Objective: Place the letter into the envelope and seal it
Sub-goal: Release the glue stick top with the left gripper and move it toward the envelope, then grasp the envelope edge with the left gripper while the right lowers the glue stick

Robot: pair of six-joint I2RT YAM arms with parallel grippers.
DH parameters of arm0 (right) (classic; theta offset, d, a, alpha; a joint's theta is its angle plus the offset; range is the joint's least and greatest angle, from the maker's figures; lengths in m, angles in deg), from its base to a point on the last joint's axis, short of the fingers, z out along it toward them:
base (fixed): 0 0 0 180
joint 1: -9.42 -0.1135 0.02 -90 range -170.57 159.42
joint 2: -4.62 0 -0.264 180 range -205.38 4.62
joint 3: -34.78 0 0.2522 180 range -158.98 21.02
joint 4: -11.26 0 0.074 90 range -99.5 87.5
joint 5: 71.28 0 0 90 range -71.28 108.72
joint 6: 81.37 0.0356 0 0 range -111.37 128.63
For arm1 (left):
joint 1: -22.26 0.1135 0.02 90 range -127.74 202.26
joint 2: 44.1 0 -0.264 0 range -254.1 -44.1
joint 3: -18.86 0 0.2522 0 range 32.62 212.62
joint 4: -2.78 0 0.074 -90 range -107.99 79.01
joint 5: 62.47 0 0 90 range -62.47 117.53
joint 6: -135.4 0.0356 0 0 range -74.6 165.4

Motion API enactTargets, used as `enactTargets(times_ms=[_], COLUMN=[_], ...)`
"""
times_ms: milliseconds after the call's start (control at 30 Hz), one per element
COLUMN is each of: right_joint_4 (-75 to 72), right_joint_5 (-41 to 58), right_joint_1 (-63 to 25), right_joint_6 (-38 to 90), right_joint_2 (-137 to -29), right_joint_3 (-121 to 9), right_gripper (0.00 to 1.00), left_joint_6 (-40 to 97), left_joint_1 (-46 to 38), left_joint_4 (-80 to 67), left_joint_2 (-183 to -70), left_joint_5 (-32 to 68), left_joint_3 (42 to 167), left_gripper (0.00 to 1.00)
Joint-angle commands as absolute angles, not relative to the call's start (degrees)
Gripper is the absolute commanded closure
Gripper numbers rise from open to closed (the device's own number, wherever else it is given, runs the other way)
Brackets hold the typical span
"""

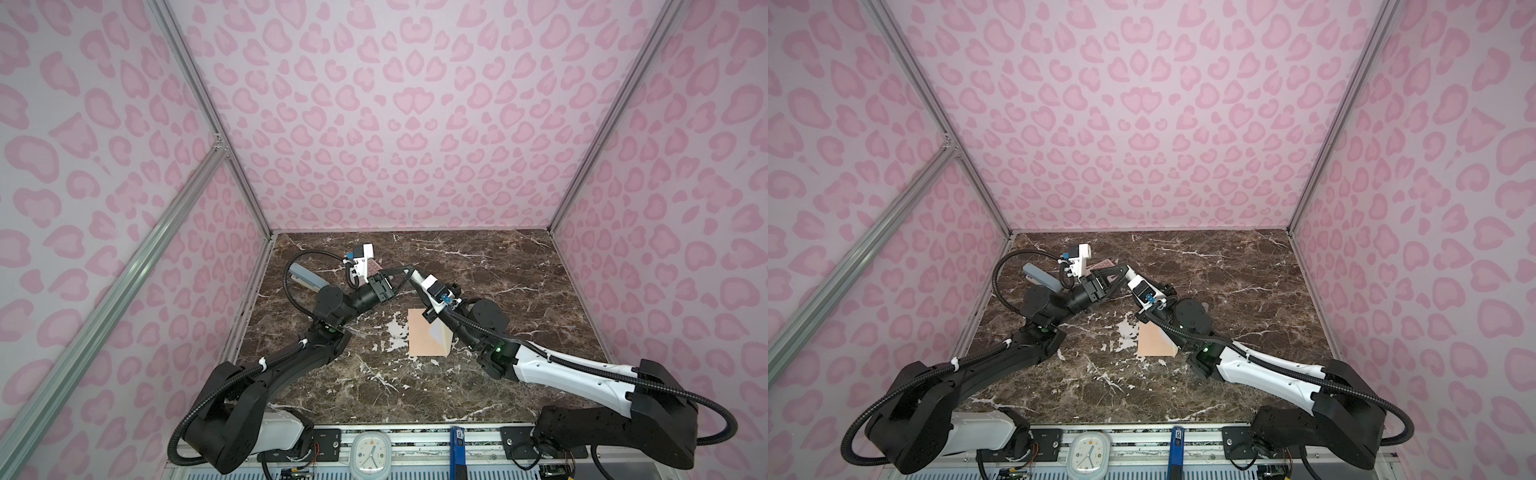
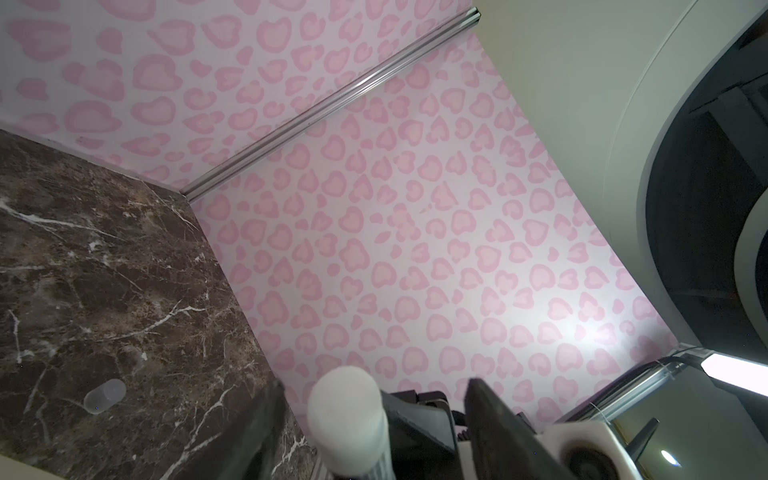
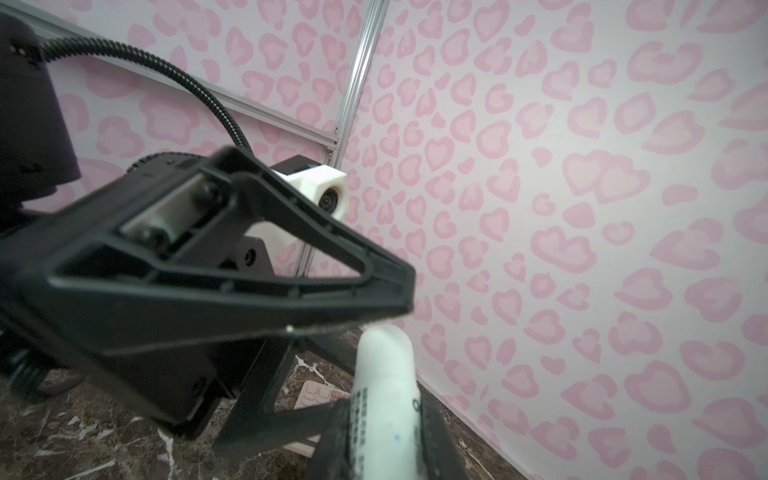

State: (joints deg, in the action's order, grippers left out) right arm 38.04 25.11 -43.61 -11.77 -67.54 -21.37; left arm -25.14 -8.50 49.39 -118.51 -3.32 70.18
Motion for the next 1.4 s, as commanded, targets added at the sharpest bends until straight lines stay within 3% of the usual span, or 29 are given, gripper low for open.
enactTargets(times_ms=[0,100,267,500,700,1033,1367], right_joint_4=[26.5,18.8,4.6,-27.8,-44.1,-58.5,-59.3], right_joint_5=[27.0,30.3,33.6,35.0,29.3,17.6,13.7], right_joint_1=[-43.7,-43.6,-41.2,-35.2,-33.0,-31.2,-31.3], right_joint_6=[-9.4,-7.3,-1.4,13.6,21.3,30.2,34.4], right_joint_2=[-65.2,-63.1,-60.5,-67.5,-77.6,-93.9,-101.0], right_joint_3=[-23.3,-24.2,-28.3,-45.8,-56.0,-70.1,-72.4], right_gripper=[0.95,0.95,0.96,0.97,0.94,0.92,0.94], left_joint_6=[-17.0,-10.1,3.5,12.6,14.2,13.4,7.6], left_joint_1=[-7.9,-7.5,-7.3,-7.4,-9.6,-18.3,-22.6], left_joint_4=[40.4,29.1,2.8,-23.2,-24.3,-19.2,-9.6], left_joint_2=[-115.0,-110.7,-104.3,-105.0,-113.7,-126.2,-135.8], left_joint_5=[-0.7,2.1,12.1,24.8,19.3,16.4,13.5], left_joint_3=[70.8,72.3,77.2,81.7,81.1,79.4,77.6], left_gripper=[0.20,0.15,0.16,0.34,0.59,0.96,0.96])
